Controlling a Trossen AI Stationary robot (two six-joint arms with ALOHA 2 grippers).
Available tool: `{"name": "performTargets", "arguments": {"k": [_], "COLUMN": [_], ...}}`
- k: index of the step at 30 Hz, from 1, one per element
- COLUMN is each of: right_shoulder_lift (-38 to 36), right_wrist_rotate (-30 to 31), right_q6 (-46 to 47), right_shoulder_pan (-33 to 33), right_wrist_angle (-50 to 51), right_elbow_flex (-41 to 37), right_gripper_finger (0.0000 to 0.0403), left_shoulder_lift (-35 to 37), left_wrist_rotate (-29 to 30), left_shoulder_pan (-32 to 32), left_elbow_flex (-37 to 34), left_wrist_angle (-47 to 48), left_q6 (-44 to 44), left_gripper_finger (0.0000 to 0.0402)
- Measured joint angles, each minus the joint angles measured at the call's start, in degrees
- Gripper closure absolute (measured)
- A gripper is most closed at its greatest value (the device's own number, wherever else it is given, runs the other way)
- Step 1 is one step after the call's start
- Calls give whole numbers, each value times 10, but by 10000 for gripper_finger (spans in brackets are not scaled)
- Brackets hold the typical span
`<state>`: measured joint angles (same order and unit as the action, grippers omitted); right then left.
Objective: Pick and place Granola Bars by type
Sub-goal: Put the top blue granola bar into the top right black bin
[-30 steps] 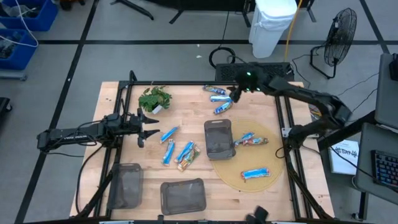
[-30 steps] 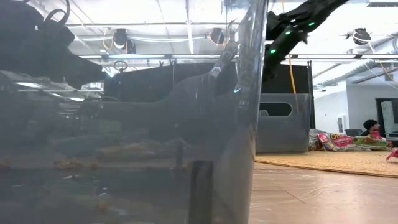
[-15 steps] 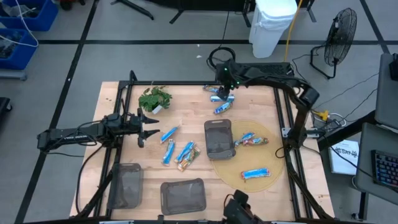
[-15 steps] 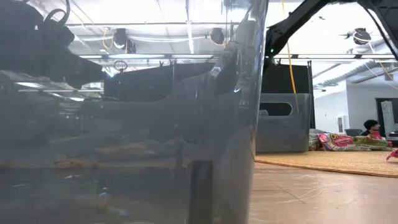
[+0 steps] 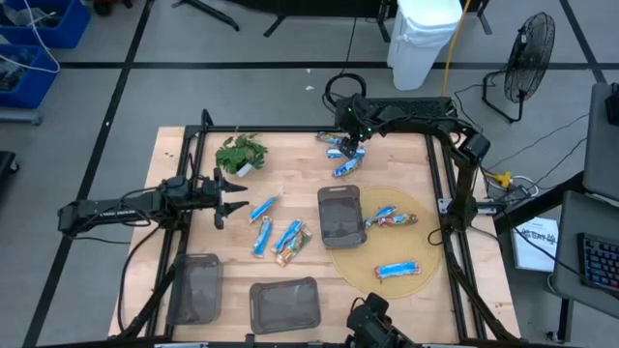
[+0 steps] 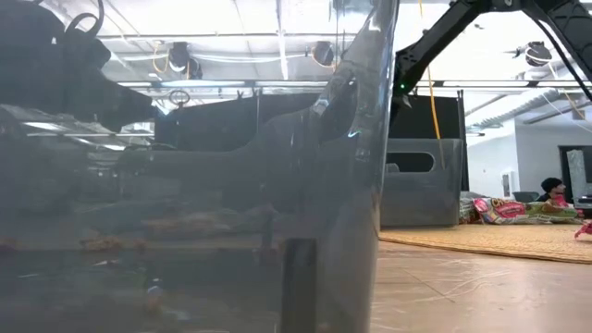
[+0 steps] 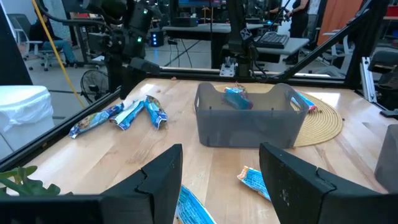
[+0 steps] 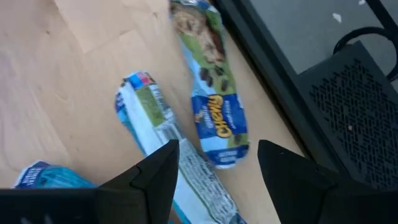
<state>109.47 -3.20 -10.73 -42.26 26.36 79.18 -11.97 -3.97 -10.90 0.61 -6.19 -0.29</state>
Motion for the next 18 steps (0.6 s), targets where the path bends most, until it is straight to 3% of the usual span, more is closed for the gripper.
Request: {"name": "performTargets", "arguments": {"k": [18], "right_shoulder_lift": [51], "right_wrist_rotate": [3], "right_q6": [4], "right_shoulder_pan": [-8], "right_wrist_angle": [-6], "right_elbow_flex": [0], "right_gripper_finger": [193], "left_shoulder_lift": [0], "left_wrist_rotate": [0], "left_shoulder_pan": [0], "left_elbow_flex": [0], "left_wrist_angle": [0], "left_q6": [0], "left_gripper_finger": [185]}}
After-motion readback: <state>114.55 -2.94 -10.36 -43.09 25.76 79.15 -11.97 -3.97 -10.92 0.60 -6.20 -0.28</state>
